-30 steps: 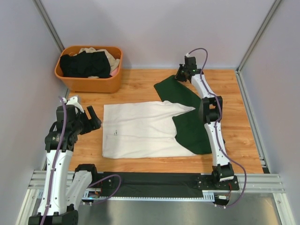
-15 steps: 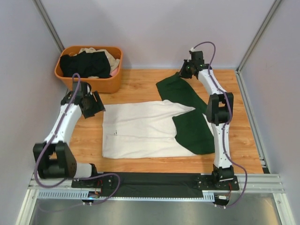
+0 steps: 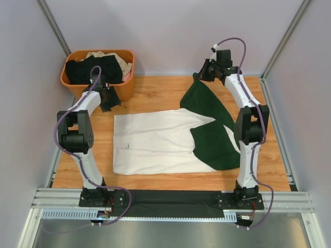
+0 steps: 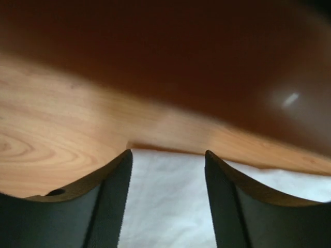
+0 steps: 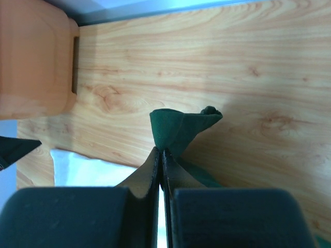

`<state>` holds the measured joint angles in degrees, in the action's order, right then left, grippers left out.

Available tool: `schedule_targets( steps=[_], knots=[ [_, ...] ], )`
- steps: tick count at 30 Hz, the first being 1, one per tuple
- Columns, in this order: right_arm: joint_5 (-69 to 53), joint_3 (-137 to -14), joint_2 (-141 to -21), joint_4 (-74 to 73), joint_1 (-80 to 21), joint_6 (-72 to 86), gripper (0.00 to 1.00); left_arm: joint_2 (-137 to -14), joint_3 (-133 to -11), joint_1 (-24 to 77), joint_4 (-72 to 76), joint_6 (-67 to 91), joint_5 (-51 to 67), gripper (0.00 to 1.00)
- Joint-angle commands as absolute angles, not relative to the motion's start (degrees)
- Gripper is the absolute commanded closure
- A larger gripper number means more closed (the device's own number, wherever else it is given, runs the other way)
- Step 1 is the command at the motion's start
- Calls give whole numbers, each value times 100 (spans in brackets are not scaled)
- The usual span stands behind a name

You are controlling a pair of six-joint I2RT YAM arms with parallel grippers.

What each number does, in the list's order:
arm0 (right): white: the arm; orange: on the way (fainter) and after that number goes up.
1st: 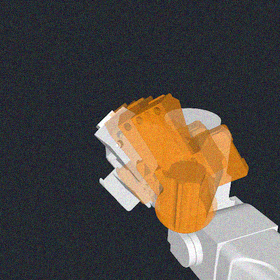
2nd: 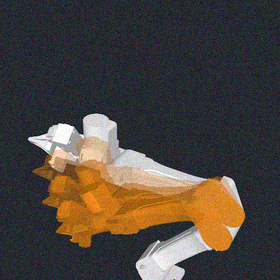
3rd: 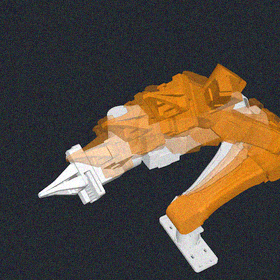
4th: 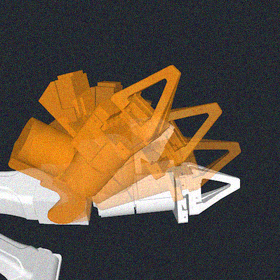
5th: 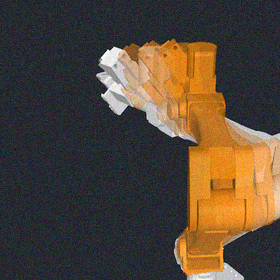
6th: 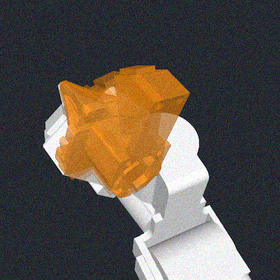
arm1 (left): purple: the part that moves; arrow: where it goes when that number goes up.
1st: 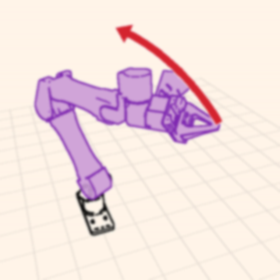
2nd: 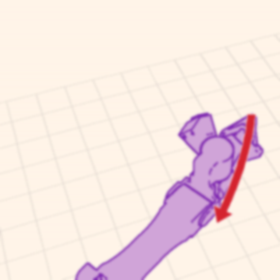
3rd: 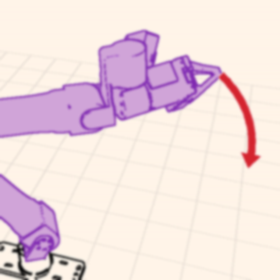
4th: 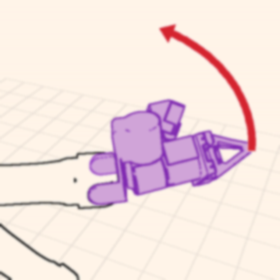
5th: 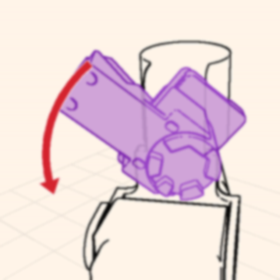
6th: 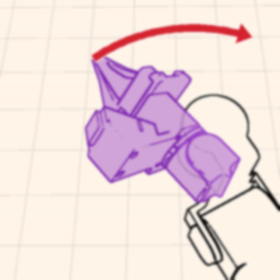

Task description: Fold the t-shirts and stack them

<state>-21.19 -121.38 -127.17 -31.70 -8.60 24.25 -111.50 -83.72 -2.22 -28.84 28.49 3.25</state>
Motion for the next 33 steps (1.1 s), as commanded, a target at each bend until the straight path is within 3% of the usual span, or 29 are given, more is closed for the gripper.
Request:
schedule_targets(
  steps=[1, 6, 10, 14, 19, 33],
  knots=[
    [-2250, -11989, -12314, -3111, -879, 2329, 100, -11610, -8464, -167, -2979, 2971, 281, 37],
    [-2241, -11506, -11928, -3059, -817, 2294, 100, -11295, -7920, -62, -2997, 3103, 9, 38],
    [-2224, -10926, -11558, -2708, -809, 2338, 100, -10619, -7147, 263, -2523, 2910, -623, 21],
    [-2285, -10855, -11452, -2689, -809, 2364, 100, -9820, -6698, 404, -1953, 2699, -923, 16],
    [-2285, -10635, -11250, -2681, -809, 2364, 100, -9431, -6443, 404, -1837, 2795, -1248, 18],
    [-2452, -10292, -11127, -2566, -809, 2382, 100, -10397, -6855, 396, -1924, 3006, -817, 28]
  ],
)
